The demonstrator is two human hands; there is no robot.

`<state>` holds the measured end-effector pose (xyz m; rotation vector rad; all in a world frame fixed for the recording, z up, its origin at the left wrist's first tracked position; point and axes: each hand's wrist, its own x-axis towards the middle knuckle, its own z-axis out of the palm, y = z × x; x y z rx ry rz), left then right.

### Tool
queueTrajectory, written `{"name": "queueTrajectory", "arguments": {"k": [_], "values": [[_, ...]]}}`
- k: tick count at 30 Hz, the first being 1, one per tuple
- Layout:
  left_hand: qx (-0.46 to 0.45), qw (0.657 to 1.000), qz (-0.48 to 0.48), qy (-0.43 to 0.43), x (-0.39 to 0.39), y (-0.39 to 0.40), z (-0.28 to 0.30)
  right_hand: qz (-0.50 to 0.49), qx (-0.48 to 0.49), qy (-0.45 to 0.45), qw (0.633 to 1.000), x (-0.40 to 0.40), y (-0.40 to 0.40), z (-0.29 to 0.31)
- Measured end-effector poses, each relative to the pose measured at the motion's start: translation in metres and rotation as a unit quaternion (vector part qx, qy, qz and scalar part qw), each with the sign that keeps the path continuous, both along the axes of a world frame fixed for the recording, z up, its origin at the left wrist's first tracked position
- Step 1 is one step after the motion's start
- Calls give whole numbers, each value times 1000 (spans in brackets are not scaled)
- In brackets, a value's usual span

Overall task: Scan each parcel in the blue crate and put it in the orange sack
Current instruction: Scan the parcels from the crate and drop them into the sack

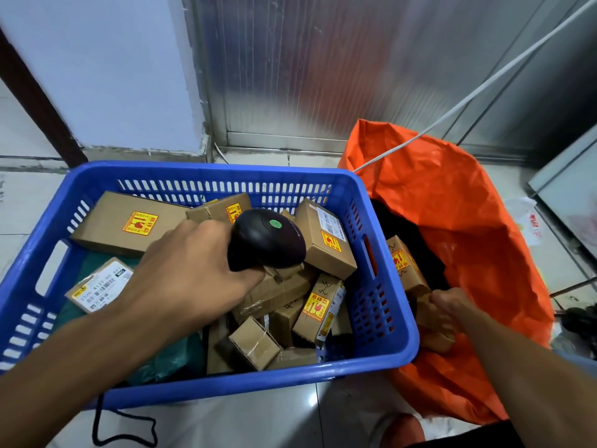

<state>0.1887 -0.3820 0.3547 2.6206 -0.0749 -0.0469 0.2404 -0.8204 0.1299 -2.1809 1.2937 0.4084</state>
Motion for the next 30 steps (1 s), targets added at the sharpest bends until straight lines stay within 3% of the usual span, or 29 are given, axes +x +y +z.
{"name": "queueTrajectory", "arguments": {"k": [14, 24, 28, 30], "values": [[-9, 997, -24, -70, -2, 13, 5, 132, -83, -97, 983, 39, 41, 90], [12, 997, -11, -73, -11, 18, 9, 274, -143, -145, 940, 16, 159, 134], [17, 997, -11, -70, -12, 19, 11, 317, -103, -200, 921, -7, 208, 118], [21, 997, -14, -71, -13, 19, 11, 324, -48, -184, 927, -15, 228, 103]]}}
